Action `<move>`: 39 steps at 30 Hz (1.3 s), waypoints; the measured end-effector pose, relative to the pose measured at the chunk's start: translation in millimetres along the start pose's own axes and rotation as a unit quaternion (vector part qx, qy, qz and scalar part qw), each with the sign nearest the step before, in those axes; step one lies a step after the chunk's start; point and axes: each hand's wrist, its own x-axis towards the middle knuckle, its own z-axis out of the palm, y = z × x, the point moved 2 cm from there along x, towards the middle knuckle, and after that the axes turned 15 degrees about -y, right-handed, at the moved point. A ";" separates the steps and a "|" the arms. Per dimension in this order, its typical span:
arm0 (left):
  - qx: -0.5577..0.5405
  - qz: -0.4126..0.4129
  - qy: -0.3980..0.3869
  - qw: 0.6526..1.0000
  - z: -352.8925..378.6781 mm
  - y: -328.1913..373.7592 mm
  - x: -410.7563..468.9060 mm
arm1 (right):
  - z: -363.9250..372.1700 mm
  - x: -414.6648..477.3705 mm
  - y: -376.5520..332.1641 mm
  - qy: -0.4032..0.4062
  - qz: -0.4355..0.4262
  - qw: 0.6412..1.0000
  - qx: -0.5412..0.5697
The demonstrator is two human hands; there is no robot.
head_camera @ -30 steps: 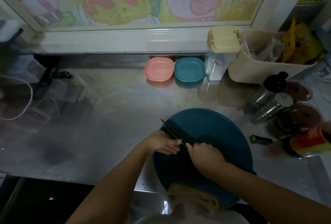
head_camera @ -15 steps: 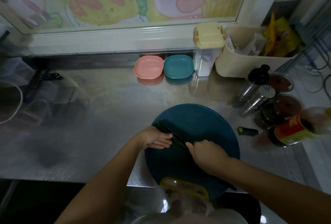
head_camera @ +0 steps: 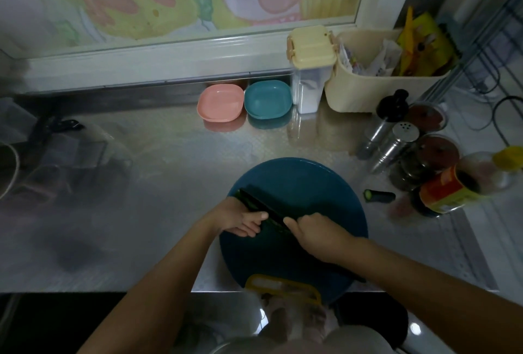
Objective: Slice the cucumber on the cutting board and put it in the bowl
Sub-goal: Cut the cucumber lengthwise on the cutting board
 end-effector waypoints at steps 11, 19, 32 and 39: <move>-0.082 -0.005 -0.001 0.997 9.2 -1.8 1.0 | -26.6 1.1 18.5 -0.110 -0.075 0.988 0.076; -0.078 -0.001 0.019 0.997 11.6 -10.7 -0.4 | 18.6 0.7 10.3 0.051 -0.042 0.973 -0.221; -0.056 0.032 0.016 0.998 13.0 -13.2 -4.9 | 24.0 5.7 4.0 0.039 -0.008 0.965 -0.258; -0.101 0.037 -0.003 0.994 11.8 -14.5 -2.3 | 21.3 9.9 2.0 0.038 -0.002 0.970 -0.239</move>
